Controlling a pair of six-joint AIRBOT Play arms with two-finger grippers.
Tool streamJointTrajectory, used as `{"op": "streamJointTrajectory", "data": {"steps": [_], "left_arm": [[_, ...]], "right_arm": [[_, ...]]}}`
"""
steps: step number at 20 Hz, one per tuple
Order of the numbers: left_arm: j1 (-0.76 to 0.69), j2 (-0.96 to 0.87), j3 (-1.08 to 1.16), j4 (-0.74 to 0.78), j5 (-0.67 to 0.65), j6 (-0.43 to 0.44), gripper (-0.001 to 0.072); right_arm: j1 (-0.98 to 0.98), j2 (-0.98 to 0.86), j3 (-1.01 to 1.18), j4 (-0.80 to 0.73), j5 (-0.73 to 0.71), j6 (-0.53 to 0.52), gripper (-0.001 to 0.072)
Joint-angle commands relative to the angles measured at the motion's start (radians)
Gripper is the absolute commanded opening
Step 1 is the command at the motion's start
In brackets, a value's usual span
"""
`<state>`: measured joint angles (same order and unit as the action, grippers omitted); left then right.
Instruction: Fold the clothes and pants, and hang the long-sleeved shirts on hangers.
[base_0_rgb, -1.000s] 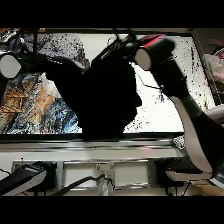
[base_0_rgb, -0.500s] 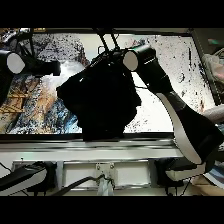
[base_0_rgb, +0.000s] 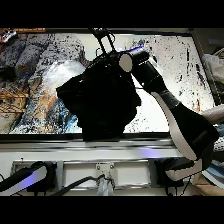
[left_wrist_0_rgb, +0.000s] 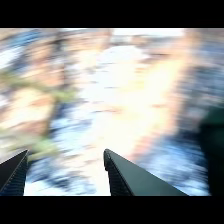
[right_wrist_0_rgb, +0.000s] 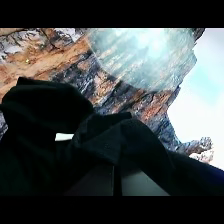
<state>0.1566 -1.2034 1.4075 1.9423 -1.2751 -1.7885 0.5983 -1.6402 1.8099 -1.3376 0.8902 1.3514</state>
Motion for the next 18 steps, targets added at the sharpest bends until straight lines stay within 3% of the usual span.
{"op": "streamJointTrajectory", "data": {"steps": [1,4,5,7,8,18], "left_arm": [[0.231,0.002,0.0,0.076,-0.005,0.0,0.0486],[0.426,-0.002,0.0,0.074,0.143,0.004,0.0486],[0.479,-0.008,0.0,0.074,0.214,0.042,0.0478],[0.56,-0.054,0.0,0.073,0.318,0.236,0.0428],[0.579,-0.089,0.0,0.073,0.332,0.283,0.0428],[0.612,-0.387,0.001,0.091,0.483,0.286,0.0429]], "right_arm": [[0.0,-0.002,0.001,0.002,-0.025,-0.003,0.0021],[0.0,-0.002,0.001,-0.002,-0.027,-0.005,0.0021],[0.0,-0.002,0.001,-0.002,-0.029,-0.008,0.0021],[0.0,-0.002,0.001,-0.002,-0.033,-0.01,0.0021],[0.0,-0.002,0.001,-0.002,-0.037,-0.011,0.0021],[0.001,-0.002,0.001,-0.003,-0.041,-0.011,0.0022]]}}
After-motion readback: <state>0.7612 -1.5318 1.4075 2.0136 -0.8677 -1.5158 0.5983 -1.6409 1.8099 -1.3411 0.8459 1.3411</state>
